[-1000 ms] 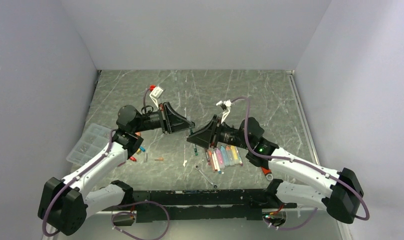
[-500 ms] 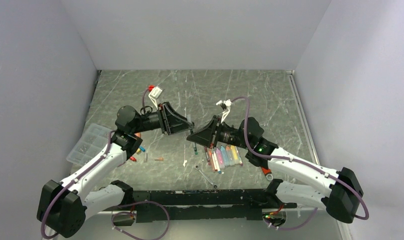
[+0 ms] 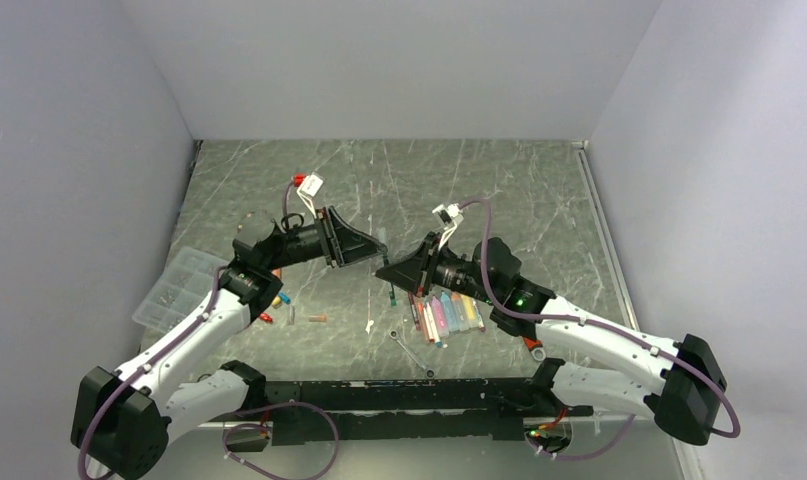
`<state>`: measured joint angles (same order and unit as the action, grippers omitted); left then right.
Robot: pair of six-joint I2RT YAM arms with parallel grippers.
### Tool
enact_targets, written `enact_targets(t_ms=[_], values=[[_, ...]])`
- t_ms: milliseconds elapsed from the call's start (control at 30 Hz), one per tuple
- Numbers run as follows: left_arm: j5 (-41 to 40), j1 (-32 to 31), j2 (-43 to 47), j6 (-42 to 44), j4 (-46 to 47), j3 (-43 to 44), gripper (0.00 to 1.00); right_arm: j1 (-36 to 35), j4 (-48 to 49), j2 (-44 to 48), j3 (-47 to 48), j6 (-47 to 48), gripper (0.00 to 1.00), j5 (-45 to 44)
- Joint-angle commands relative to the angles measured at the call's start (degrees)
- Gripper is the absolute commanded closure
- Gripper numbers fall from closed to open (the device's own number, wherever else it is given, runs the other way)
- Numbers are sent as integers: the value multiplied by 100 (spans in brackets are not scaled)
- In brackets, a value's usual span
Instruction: Open the pen caps
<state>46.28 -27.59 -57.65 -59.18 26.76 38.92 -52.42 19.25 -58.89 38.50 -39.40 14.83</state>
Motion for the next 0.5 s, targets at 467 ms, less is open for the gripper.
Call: enact_targets(t_ms=[467], values=[[-323, -367, -259, 323, -147, 493, 61, -152, -83, -105, 185, 240, 100, -189]])
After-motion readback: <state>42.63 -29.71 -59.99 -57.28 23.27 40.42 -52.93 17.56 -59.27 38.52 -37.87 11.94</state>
